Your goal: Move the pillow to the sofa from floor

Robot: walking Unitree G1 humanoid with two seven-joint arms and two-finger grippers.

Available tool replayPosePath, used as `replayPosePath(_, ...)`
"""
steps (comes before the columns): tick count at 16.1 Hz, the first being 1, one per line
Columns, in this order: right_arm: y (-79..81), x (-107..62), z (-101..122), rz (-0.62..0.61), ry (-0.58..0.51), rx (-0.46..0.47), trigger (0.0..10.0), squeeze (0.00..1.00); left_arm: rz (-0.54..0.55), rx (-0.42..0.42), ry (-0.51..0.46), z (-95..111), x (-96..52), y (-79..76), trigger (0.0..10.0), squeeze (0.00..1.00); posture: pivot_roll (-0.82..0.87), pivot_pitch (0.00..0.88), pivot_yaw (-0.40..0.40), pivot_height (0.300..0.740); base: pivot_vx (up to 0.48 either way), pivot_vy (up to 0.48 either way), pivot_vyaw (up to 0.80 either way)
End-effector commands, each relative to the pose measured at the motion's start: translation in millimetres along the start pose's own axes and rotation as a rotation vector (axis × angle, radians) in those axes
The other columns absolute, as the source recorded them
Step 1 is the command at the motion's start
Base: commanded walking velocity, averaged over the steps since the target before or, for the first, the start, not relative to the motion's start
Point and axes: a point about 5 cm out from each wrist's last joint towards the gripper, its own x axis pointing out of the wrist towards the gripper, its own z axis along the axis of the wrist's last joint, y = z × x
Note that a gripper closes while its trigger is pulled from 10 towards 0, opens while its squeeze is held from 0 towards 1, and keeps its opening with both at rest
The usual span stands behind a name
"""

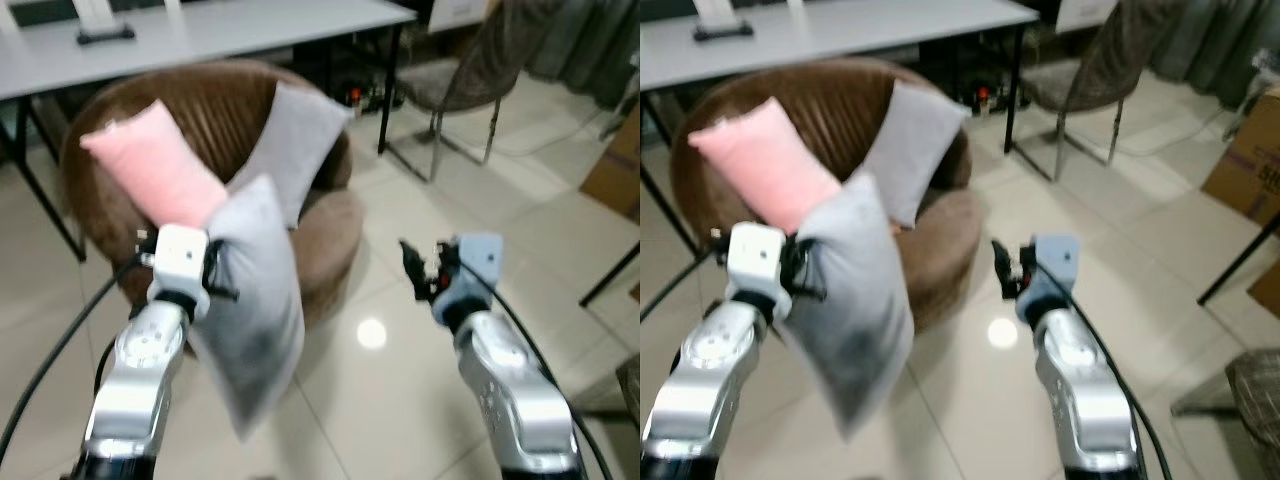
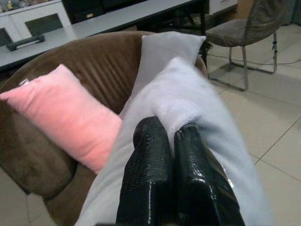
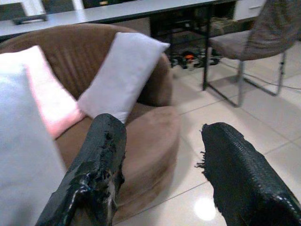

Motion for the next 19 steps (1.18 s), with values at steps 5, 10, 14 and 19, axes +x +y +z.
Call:
replayPosePath(5,-8.8,0.6,1.2,-0.030,-0.005,0.001,10.0,0.00,-0.017,-0.001,-0.075,15.9,2.3,-4.5,10.0,0.00,0.03,0.000,0.043,0.740,0.356,0.000,-0.58)
replayPosePath(10,-10.4,1.9,3.8,-0.032,-0.016,-0.005,10.0,0.00,-0.016,-0.004,-0.075,16.5,3.5,-5.0,10.0,0.00,0.03,0.000,0.047,0.740,0.359,0.000,0.00)
replayPosePath(14,-12.7,3.0,4.1,-0.036,-0.012,-0.020,10.0,0.00,-0.012,-0.006,-0.076,16.7,3.9,-4.8,10.0,0.00,0.03,0.000,0.042,0.740,0.358,0.000,0.00)
replayPosePath(19,-14.0,3.5,4.6,-0.040,-0.015,-0.015,10.0,0.00,-0.012,-0.004,-0.076,16.6,4.1,-5.3,10.0,0.00,0.03,0.000,0.043,0.740,0.359,0.000,0.00)
